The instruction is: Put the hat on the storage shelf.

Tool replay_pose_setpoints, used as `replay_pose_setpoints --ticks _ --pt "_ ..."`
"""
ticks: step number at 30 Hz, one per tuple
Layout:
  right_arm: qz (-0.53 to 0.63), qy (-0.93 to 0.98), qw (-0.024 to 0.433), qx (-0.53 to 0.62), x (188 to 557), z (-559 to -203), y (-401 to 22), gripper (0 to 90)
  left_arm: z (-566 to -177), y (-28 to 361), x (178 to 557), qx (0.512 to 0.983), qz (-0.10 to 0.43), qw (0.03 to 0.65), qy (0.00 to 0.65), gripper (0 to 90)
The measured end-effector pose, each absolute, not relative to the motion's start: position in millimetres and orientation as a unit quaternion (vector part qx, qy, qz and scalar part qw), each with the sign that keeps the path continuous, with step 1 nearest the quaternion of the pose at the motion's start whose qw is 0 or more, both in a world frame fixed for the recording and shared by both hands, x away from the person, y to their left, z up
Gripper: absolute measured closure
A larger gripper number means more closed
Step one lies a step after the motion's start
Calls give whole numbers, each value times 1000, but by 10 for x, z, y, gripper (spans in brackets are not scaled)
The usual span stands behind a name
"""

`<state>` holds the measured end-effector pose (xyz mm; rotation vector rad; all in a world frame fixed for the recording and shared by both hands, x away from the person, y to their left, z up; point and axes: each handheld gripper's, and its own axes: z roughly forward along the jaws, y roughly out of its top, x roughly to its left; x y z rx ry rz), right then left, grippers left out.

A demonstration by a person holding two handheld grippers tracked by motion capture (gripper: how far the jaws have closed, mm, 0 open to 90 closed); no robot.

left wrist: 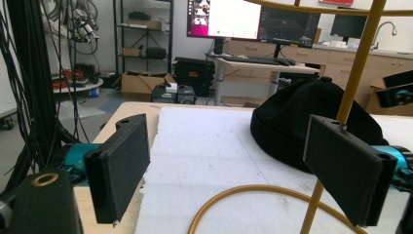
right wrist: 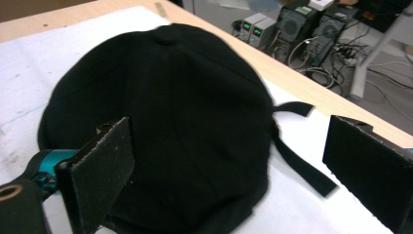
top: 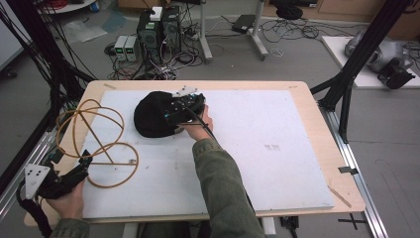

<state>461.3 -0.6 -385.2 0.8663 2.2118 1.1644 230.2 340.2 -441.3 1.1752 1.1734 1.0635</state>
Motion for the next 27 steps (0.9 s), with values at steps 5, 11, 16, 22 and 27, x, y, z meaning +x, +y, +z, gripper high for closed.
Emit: replay_pose_setpoints --ticks 5,11,16,22,27 --pt "423 819 238 306 4637 -3879 185 44 -4412 3402 2303 496 446 556 496 174" --pt "417 823 227 313 4681 -3992 304 45 -4409 3396 2302 495 446 558 495 173" --pt "412 823 226 319 4681 -4056 363 49 -4408 3383 2306 494 446 559 494 173" --pt "417 823 233 307 4663 -4055 398 166 -4408 3374 2309 497 445 559 493 173" --pt "417 822 227 315 4670 -4074 400 173 -4409 3372 2310 496 445 559 493 172"
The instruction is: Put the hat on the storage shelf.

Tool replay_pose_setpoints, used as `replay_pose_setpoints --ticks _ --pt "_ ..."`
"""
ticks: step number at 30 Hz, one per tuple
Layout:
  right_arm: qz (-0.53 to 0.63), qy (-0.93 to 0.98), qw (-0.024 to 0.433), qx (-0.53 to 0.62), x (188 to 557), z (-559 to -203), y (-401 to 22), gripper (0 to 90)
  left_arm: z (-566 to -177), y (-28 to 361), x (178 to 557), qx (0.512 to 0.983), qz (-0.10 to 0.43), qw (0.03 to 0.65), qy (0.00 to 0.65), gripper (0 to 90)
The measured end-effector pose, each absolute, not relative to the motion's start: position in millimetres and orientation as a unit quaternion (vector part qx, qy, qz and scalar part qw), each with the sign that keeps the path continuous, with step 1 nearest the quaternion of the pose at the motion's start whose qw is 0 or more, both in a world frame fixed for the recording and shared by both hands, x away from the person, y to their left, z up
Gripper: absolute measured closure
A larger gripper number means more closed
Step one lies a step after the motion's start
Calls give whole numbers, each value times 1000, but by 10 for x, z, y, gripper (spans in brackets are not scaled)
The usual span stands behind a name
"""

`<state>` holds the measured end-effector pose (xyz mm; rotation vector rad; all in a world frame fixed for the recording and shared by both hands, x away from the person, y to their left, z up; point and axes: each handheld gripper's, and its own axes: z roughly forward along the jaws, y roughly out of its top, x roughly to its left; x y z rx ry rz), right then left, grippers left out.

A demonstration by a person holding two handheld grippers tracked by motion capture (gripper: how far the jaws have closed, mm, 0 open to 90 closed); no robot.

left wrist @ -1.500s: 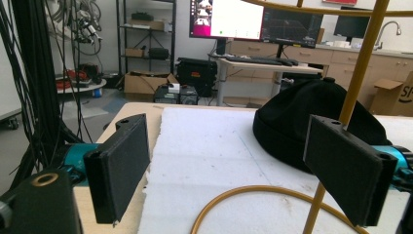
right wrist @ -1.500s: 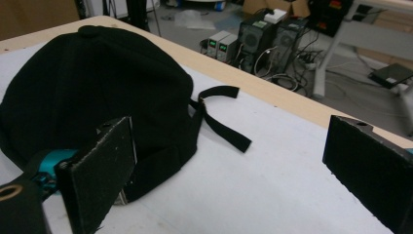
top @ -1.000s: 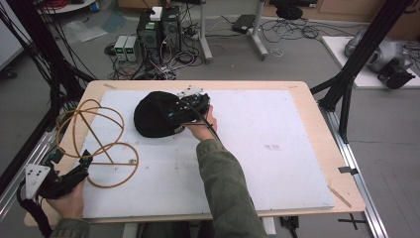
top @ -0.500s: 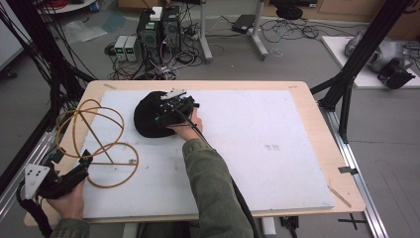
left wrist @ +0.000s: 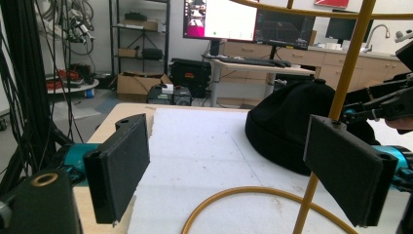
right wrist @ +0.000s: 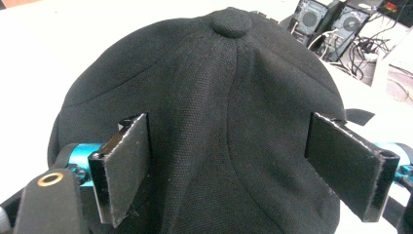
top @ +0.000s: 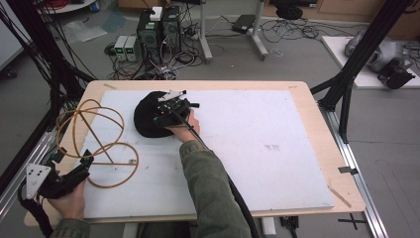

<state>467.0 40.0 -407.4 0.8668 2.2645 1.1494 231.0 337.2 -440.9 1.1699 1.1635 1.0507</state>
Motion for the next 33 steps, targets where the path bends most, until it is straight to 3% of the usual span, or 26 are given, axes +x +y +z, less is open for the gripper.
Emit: replay_pose_setpoints --ticks 2,3,8,9,11,13,17,33 --pt "417 822 227 315 4666 -4072 401 208 -4409 3372 2310 497 445 558 494 172" --pt "418 824 227 307 4655 -4061 411 339 -4408 3370 2310 497 445 558 493 172" --pt "426 826 221 297 4597 -4025 449 628 -4406 3366 2314 496 446 559 493 172" --pt "426 826 221 297 4597 -4025 449 628 -4406 3366 2314 496 446 559 493 172" --pt "430 822 221 301 4580 -4015 459 767 -4403 3364 2314 496 446 560 491 172" --pt "433 818 218 310 4579 -4009 453 830 -4399 3363 2311 497 447 559 490 173" --pt "436 813 208 325 4577 -4004 442 871 -4399 3365 2318 498 447 559 490 174" --pt "456 800 216 323 4456 -3912 450 877 -4400 3367 2323 498 445 559 491 180"
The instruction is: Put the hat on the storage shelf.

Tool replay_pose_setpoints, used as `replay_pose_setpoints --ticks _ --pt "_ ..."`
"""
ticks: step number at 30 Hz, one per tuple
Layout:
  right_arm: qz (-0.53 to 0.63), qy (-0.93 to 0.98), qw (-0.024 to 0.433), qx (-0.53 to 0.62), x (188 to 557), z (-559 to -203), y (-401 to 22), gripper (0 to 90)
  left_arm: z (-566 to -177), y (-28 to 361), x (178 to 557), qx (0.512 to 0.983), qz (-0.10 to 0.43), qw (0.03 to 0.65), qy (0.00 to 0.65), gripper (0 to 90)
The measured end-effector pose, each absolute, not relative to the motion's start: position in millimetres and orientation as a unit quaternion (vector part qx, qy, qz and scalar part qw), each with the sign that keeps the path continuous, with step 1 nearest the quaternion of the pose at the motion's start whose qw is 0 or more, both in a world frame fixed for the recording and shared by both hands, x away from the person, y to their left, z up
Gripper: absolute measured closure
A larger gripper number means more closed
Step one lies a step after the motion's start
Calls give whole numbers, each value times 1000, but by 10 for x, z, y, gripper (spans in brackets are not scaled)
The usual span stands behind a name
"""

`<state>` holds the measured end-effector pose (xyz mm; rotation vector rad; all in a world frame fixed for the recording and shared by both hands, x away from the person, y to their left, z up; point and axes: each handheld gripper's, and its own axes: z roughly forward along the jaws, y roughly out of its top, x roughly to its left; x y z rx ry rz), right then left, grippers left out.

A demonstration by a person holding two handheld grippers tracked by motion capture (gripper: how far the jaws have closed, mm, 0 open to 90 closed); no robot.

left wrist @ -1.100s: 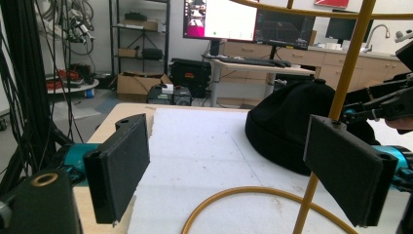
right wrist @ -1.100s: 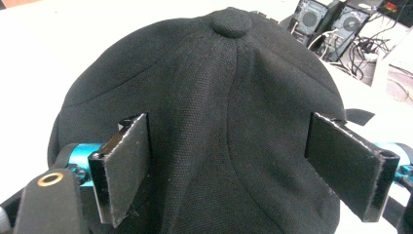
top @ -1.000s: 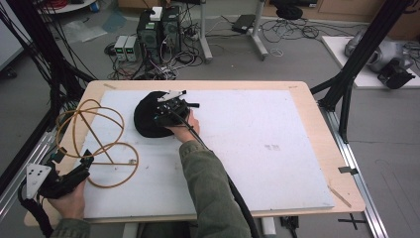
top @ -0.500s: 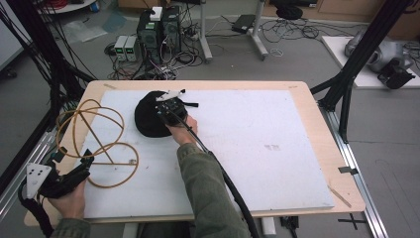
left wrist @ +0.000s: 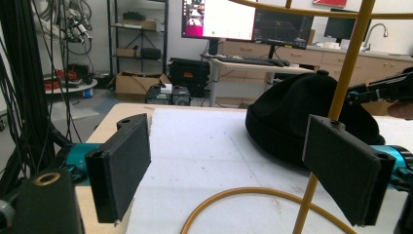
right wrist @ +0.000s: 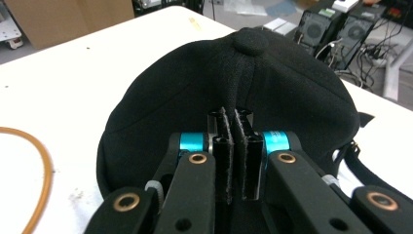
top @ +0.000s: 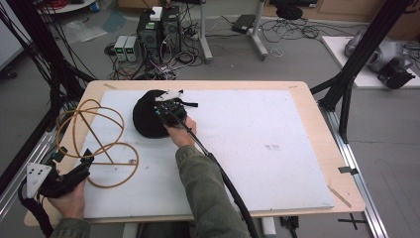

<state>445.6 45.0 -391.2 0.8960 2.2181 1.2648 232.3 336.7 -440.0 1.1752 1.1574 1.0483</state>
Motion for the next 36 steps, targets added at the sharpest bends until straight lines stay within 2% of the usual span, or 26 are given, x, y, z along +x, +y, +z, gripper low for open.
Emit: replay_pose_setpoints --ticks 9,21,36 --pt "489 776 231 324 4299 -3760 406 876 -4394 3370 2320 498 448 559 489 179" --pt "552 730 257 312 4074 -3353 186 876 -4395 3344 2313 502 448 558 486 178" --pt "608 683 260 309 3937 -3085 -9 876 -4397 3351 2315 503 451 556 484 177"
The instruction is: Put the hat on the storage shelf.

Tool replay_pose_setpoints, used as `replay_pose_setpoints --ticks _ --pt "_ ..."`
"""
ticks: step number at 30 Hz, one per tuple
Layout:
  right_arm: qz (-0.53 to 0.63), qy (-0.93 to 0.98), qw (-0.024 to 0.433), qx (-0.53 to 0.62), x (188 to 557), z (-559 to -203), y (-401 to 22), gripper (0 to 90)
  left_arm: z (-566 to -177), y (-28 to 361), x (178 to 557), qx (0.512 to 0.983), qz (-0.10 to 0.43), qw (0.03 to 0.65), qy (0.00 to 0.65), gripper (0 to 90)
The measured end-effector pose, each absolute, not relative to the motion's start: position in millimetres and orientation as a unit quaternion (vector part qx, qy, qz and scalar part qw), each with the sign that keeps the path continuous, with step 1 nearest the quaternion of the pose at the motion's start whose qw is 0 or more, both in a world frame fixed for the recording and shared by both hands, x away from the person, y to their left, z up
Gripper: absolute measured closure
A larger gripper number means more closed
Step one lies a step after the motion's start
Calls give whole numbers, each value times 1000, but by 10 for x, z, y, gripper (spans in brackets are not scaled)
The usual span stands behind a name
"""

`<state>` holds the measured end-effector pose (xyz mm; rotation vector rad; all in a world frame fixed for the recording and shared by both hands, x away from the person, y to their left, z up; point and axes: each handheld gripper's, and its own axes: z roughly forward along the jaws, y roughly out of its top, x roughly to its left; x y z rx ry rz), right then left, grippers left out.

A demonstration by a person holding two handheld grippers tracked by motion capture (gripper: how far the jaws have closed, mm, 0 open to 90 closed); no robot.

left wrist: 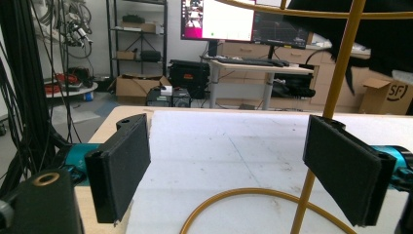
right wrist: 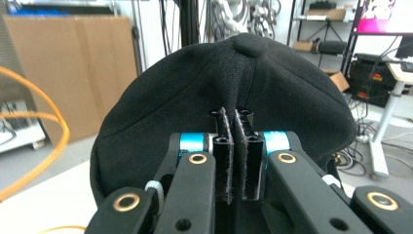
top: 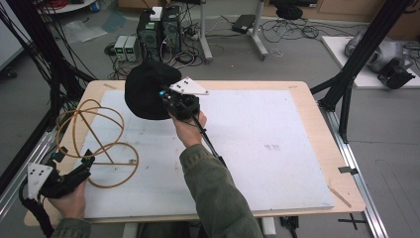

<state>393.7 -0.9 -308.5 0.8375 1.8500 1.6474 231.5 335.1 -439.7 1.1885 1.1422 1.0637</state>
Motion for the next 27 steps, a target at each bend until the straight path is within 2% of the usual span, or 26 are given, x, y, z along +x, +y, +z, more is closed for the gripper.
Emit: replay_pose_setpoints --ticks 17,27 --pt "673 639 249 279 3787 -2801 -241 875 -4404 3341 2326 506 448 555 485 177" --pt "688 638 241 249 3717 -2646 -197 876 -4401 3339 2324 506 448 557 484 178"
